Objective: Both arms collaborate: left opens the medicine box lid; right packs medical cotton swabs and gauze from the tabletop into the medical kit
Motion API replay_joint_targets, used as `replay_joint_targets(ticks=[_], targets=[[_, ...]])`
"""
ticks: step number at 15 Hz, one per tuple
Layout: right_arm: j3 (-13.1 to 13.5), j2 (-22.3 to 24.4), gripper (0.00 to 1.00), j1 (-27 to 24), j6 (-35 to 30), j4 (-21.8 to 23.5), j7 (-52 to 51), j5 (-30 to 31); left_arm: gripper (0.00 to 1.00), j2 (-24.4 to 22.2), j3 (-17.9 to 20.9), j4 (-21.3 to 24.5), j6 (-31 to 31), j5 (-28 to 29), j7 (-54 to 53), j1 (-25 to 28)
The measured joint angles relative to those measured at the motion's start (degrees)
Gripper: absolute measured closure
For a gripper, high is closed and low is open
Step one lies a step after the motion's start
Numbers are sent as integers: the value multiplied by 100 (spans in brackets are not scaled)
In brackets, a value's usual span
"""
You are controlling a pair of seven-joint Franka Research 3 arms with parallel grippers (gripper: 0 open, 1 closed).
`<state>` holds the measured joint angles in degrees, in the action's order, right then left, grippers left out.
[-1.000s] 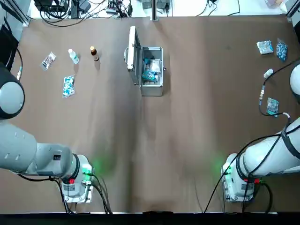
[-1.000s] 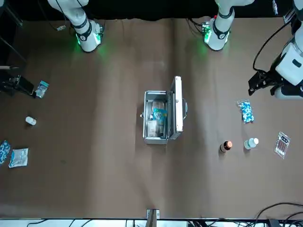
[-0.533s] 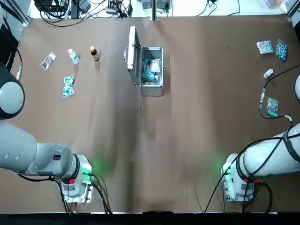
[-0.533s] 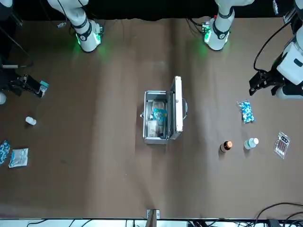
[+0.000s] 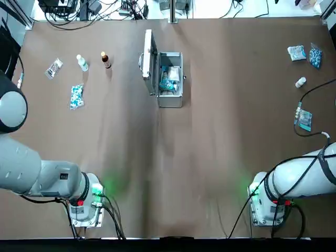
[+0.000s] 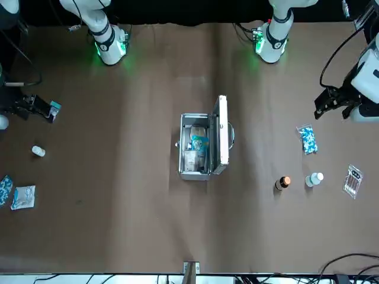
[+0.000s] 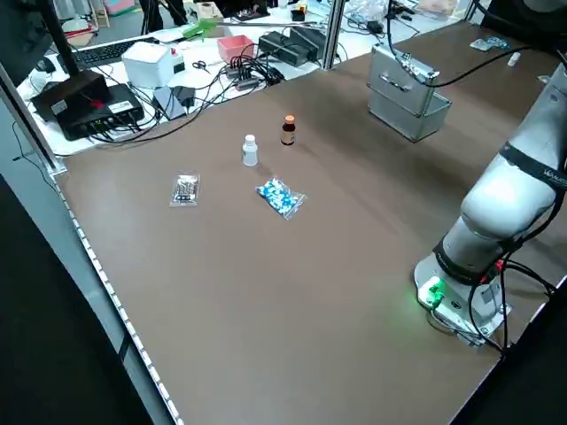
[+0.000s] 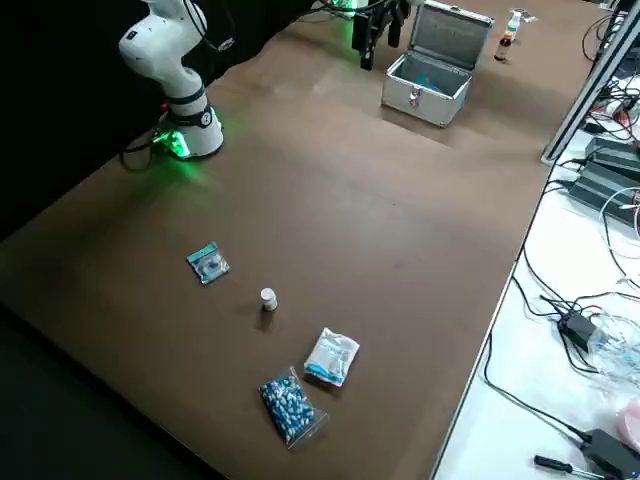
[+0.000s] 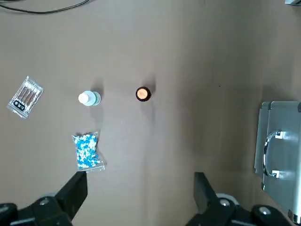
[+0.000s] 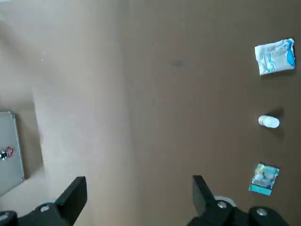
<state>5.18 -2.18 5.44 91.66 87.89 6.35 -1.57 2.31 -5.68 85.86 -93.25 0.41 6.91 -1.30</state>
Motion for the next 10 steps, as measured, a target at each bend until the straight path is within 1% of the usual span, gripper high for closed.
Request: replay_joint_targets(ticks=[5,10], targets=[[15,31,1,-91,-134,29,-336,2,0,0,0,0,0,0,1,0],[9,42,1,-111,-137,29,-406,1,0,0,-1,0,2,0,3,-1]])
